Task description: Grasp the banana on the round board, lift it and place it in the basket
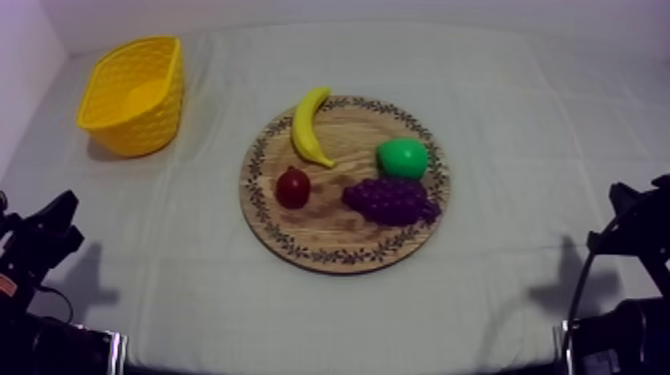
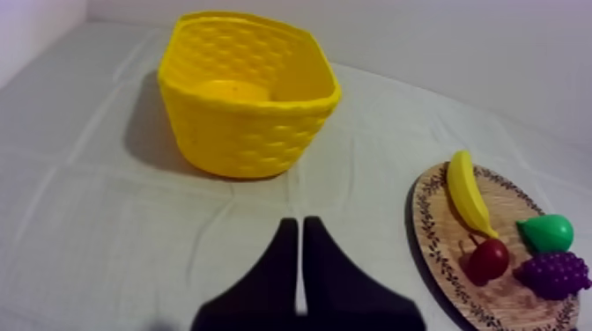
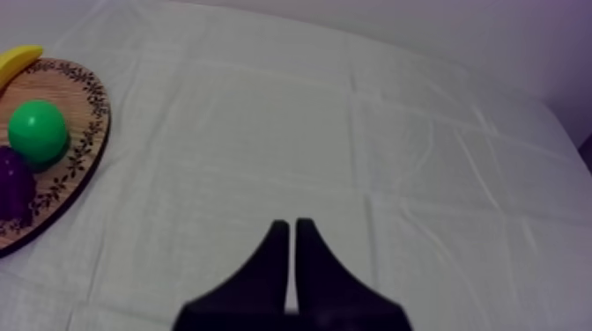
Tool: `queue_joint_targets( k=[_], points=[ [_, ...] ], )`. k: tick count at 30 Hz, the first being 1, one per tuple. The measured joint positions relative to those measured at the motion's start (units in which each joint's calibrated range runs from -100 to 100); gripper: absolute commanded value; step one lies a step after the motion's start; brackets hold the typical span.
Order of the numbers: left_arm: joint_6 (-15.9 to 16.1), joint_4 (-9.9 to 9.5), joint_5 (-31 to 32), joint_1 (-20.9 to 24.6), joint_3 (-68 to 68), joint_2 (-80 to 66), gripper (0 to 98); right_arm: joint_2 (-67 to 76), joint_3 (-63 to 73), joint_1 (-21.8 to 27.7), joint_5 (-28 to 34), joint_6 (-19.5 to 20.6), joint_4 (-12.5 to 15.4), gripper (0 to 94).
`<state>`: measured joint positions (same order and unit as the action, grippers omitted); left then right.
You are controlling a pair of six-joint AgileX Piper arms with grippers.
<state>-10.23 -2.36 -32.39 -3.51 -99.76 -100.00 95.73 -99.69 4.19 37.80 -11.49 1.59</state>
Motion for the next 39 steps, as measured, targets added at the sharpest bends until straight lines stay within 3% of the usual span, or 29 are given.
queue_joint_targets(
  k=[9,19,23,29,32,39],
  points=[
    [0.2,0.00,0.0,0.0,0.0,0.0,0.1,0.0,0.0,0.0,-0.1,0.0,0.0,0.3],
    [6.6,0.01,-0.3,0.0,0.0,0.0,0.1,0.0,0.0,0.0,-0.1,0.0,0.0,0.3],
    [5.8,-0.90,1.8,-0.1,0.0,0.4,0.1,0.0,0.0,0.0,-0.1,0.0,0.0,0.3],
    [0.4,-0.90,9.6,-0.7,3.3,6.0,0.1,0.0,0.0,0.0,-0.1,0.0,0.0,0.3],
    [-0.9,-0.90,10.3,-0.9,8.4,11.2,0.1,0.0,0.0,0.0,-0.1,0.0,0.0,0.3],
    [1.9,-0.89,-0.1,-3.1,28.9,27.8,0.1,0.0,0.0,0.0,-0.1,0.0,0.0,0.3]
  ],
)
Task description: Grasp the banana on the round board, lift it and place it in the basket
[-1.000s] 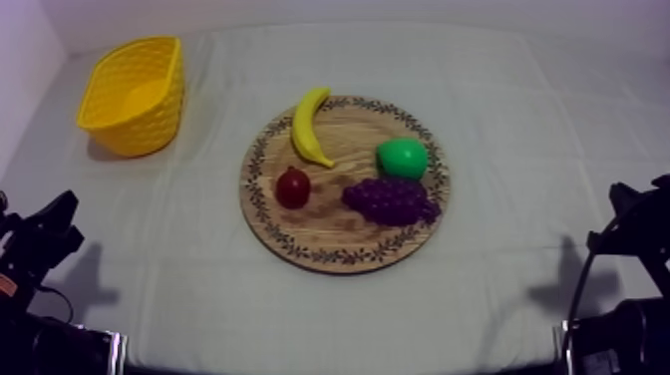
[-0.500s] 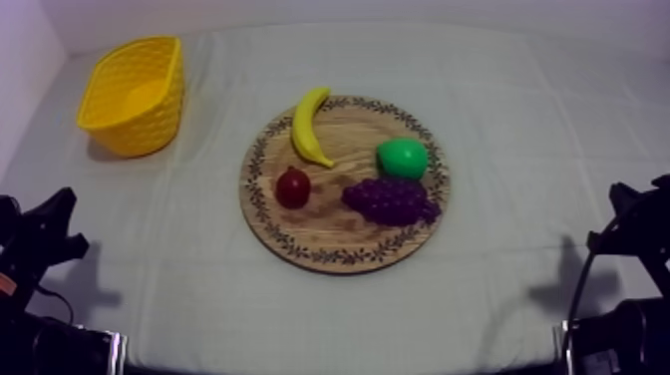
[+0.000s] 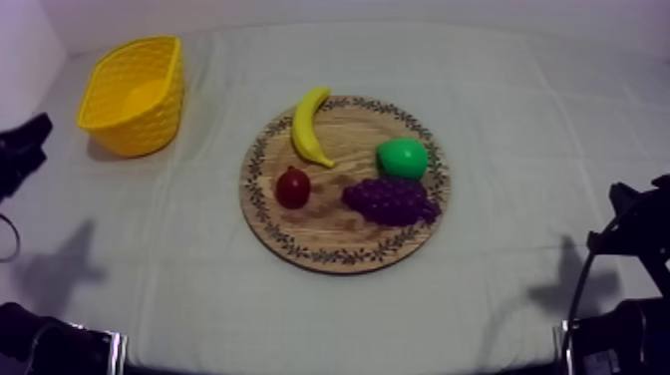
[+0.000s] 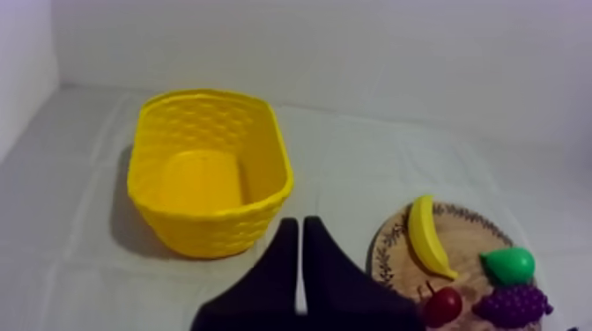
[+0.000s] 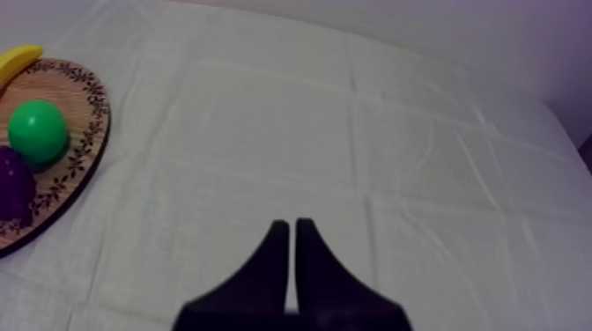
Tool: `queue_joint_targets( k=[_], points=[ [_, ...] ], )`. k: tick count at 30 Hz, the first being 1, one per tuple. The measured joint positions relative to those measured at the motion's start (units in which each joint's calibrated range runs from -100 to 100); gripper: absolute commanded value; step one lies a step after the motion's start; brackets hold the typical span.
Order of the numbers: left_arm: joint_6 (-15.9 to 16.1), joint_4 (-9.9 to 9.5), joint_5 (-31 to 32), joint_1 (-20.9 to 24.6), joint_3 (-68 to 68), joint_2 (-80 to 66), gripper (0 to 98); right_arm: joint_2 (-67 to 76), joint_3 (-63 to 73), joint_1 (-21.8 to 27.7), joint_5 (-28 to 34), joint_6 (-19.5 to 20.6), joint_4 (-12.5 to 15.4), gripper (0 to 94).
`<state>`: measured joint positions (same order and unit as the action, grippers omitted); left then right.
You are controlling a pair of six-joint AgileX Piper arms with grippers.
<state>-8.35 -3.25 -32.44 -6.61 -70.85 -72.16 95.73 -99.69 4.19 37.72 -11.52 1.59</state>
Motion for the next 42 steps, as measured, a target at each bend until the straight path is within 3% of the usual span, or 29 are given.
queue_joint_targets(
  k=[7,20,28,42],
  points=[
    [2.0,-0.32,-10.8,-3.8,23.5,17.6,0.1,0.0,0.0,0.0,0.0,0.0,0.0,0.3],
    [-1.4,-0.49,-19.5,-10.1,52.4,42.0,0.1,0.0,0.0,0.0,0.0,0.0,0.0,0.3],
    [-3.3,0.68,-21.0,-12.5,59.2,55.1,0.1,0.0,0.0,0.0,0.0,0.0,0.0,0.3],
    [-3.9,5.17,-20.5,-13.5,58.5,69.8,0.1,0.0,0.0,0.0,0.0,0.0,0.0,0.3]
  ],
)
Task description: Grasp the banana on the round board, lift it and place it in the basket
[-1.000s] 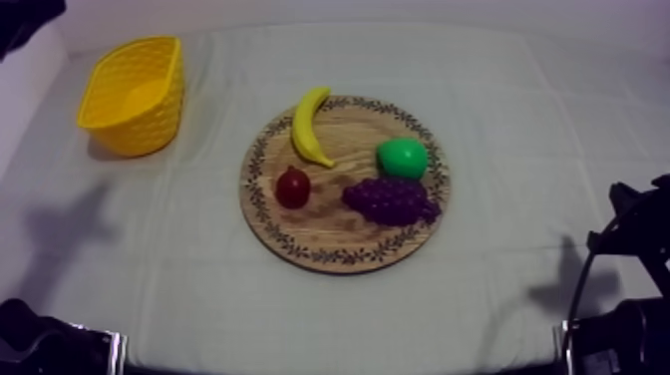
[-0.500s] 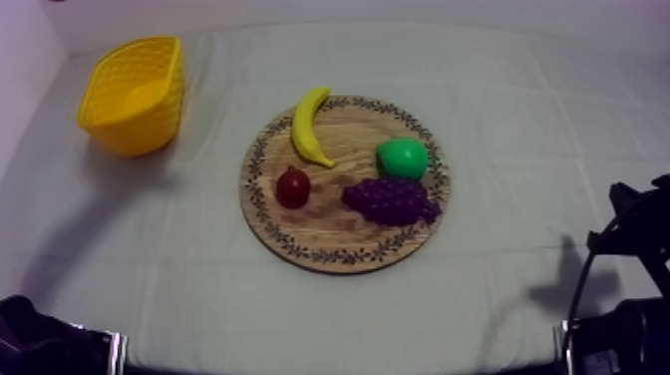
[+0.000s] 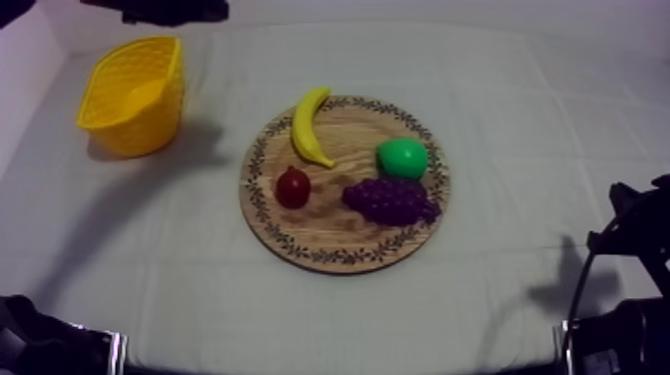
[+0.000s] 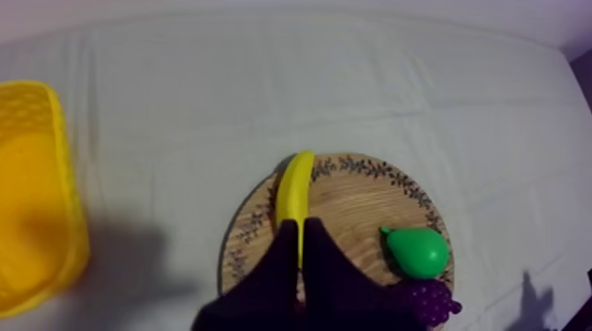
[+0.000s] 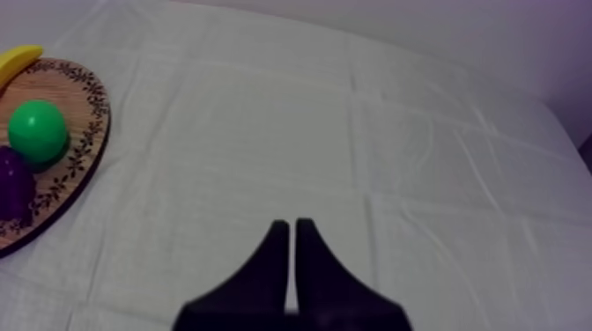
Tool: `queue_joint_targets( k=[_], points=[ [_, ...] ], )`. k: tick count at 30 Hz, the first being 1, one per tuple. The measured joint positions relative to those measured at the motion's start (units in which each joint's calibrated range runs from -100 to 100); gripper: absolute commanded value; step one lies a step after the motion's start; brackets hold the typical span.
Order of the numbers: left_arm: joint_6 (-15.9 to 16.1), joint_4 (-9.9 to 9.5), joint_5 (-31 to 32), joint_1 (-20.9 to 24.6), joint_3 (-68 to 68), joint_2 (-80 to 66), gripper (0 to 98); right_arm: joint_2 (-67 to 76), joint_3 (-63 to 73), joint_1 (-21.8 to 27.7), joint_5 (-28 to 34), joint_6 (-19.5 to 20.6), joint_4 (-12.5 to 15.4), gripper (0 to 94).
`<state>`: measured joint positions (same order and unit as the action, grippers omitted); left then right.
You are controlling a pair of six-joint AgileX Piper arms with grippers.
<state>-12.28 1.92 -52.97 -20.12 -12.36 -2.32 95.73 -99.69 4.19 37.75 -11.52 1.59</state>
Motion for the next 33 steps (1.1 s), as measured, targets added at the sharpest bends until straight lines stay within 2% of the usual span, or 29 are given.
queue_joint_targets(
  k=[8,13,16,20,24,29,30,33],
  points=[
    [-2.1,0.57,4.8,-2.4,-2.6,4.5,0.1,0.0,0.0,0.0,0.0,0.0,0.0,0.3],
    [-0.3,4.58,8.2,-3.1,-3.8,7.3,0.6,0.0,0.0,0.0,0.0,0.0,0.0,0.3],
    [0.3,5.47,9.5,-3.5,-5.7,8.4,0.7,0.0,0.0,0.0,0.0,0.0,0.0,0.3],
    [-1.5,5.54,10.1,-4.0,-9.0,8.7,0.7,0.0,0.0,0.0,0.0,0.0,0.0,0.3],
    [-4.6,4.18,9.5,-5.0,-10.4,8.3,0.7,0.0,0.0,0.0,0.0,0.0,0.0,0.3],
    [-5.2,3.12,9.1,-6.0,-10.4,7.6,1.5,0.0,0.0,0.0,0.0,0.0,0.0,0.3],
    [-5.2,3.10,9.0,-6.0,-10.5,7.5,3.6,0.0,0.0,0.0,0.0,0.0,0.0,0.3],
    [-5.3,3.12,9.1,-6.0,-11.0,7.4,25.4,0.0,0.0,0.0,0.0,0.0,0.0,0.3]
  ],
)
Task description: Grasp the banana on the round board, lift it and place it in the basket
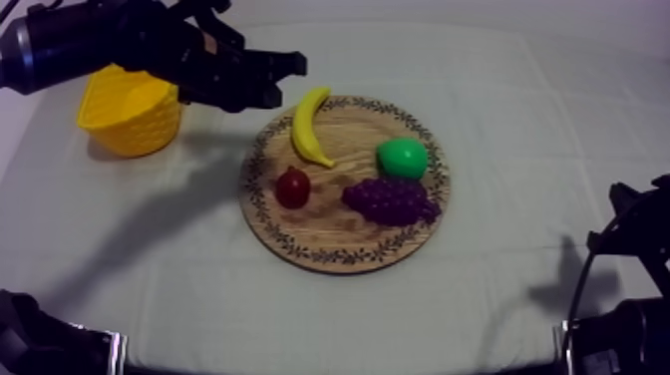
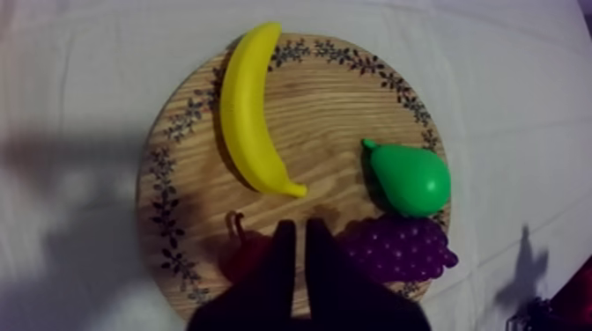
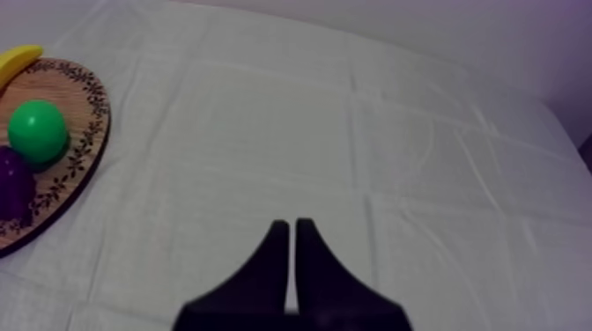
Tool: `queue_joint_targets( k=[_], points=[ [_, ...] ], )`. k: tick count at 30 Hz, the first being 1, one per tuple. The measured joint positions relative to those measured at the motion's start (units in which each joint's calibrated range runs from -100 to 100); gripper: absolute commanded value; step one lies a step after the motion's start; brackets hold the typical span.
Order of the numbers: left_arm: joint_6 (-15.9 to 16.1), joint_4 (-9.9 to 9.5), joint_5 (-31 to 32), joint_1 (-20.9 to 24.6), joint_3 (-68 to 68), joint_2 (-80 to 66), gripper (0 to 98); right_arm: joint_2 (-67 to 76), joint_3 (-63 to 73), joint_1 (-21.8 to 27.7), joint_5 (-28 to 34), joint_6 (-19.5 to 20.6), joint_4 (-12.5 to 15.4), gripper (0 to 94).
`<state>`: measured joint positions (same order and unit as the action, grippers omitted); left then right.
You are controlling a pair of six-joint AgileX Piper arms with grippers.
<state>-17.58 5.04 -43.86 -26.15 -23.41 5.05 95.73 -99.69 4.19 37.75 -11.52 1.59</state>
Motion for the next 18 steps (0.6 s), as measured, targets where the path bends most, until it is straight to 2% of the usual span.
queue_joint_targets(
  k=[3,5,11,18],
  points=[
    [0.0,-0.03,0.9,-0.1,-0.7,-0.1,53.1,0.0,0.0,0.0,0.0,0.0,0.0,0.3],
    [-0.4,-0.70,1.0,-0.4,-0.7,0.0,64.0,0.0,0.0,0.0,0.0,0.0,0.0,0.3],
    [-2.8,-2.21,-1.1,-0.6,0.1,0.5,72.8,0.0,0.0,0.0,0.0,0.0,0.0,0.3],
    [-4.4,-2.65,-0.2,-0.8,-0.1,1.7,73.9,0.0,0.0,0.0,0.0,0.0,0.0,0.3]
  ],
)
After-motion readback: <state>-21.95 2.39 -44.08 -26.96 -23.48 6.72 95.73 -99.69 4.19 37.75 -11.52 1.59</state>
